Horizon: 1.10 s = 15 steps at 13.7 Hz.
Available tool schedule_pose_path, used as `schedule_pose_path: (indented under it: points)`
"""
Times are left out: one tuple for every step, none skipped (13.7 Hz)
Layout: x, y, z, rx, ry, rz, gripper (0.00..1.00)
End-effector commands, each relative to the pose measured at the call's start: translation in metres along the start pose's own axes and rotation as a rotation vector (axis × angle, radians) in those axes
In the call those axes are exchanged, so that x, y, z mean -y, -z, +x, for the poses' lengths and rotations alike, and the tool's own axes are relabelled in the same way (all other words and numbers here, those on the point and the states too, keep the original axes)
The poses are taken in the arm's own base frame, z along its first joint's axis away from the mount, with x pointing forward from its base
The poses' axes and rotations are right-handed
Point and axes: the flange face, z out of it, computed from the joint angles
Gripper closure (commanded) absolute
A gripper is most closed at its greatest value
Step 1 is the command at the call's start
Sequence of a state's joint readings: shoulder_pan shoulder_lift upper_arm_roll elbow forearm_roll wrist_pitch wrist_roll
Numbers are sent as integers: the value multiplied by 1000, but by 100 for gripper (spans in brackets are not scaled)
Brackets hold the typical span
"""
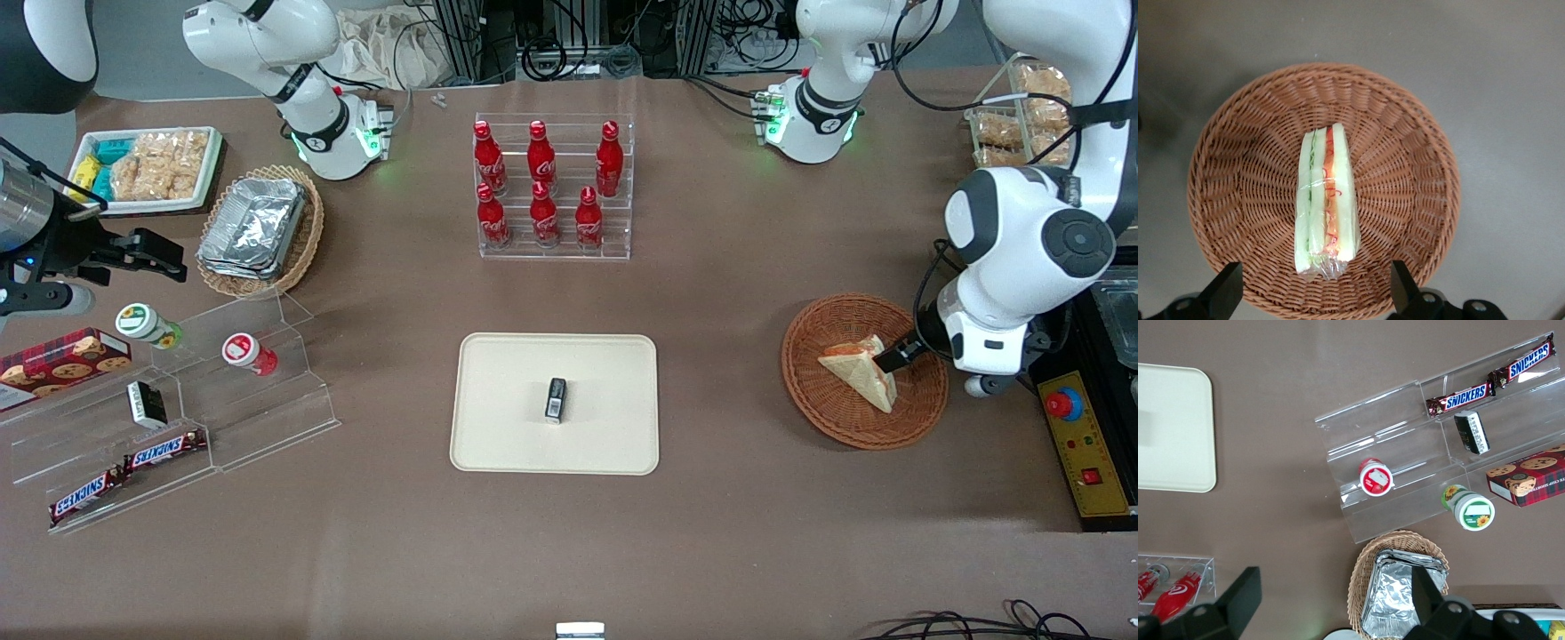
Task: Place sandwich from basket to tray
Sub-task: 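Lower the left gripper and close it on the triangular sandwich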
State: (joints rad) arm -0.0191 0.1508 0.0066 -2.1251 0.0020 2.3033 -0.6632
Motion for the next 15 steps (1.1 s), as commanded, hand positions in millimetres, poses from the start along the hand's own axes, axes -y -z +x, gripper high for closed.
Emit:
schedule_pose_path:
  points:
    - [3, -23, -4, -8, 69, 0, 0]
    - [2, -33, -5, -8, 88, 1, 0]
    - [2, -44, -5, -2, 100, 6, 0]
    - [2, -52, -5, 6, 106, 12, 0]
    - [3, -62, -7, 18, 120, 23, 0]
    - [4, -71, -8, 28, 134, 33, 0]
    - [5, -77, -10, 34, 139, 38, 0]
    - [9, -86, -13, 40, 140, 45, 0]
    - [11, -93, -16, 39, 139, 44, 0]
    - [13, -98, -17, 36, 141, 41, 0]
    - [13, -106, -17, 44, 144, 47, 0]
    - [12, -113, -17, 48, 146, 50, 9]
    - [9, -113, -16, 38, 175, 42, 54]
    - [8, -112, -16, 32, 195, 37, 100]
    - [6, -109, -14, 29, 205, 34, 100]
